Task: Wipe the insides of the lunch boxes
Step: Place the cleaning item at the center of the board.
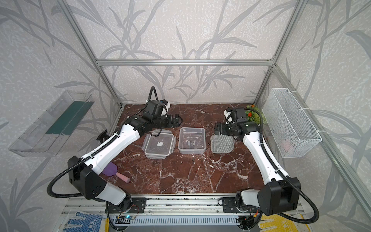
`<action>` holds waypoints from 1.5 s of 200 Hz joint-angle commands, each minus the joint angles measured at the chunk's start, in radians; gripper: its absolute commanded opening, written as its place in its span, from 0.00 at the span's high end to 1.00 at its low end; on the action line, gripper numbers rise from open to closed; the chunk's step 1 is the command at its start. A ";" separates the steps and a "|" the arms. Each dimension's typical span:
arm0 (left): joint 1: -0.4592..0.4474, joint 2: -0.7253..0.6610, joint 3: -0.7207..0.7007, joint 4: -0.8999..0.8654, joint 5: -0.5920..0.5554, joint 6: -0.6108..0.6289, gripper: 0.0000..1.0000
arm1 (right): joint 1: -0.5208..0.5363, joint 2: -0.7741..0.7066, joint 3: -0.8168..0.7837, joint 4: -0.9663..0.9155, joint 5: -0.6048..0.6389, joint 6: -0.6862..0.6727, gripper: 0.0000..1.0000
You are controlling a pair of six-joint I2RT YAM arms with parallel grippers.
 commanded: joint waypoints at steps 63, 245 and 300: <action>-0.068 -0.049 -0.057 0.280 0.106 -0.003 0.01 | -0.022 0.083 0.089 0.053 -0.318 0.089 0.01; -0.283 0.318 0.013 0.865 0.196 -0.179 0.02 | -0.031 -0.085 0.137 0.123 -0.429 0.253 0.01; -0.295 0.455 0.229 0.600 0.085 -0.140 0.98 | -0.043 -0.121 0.144 0.108 -0.442 0.254 0.01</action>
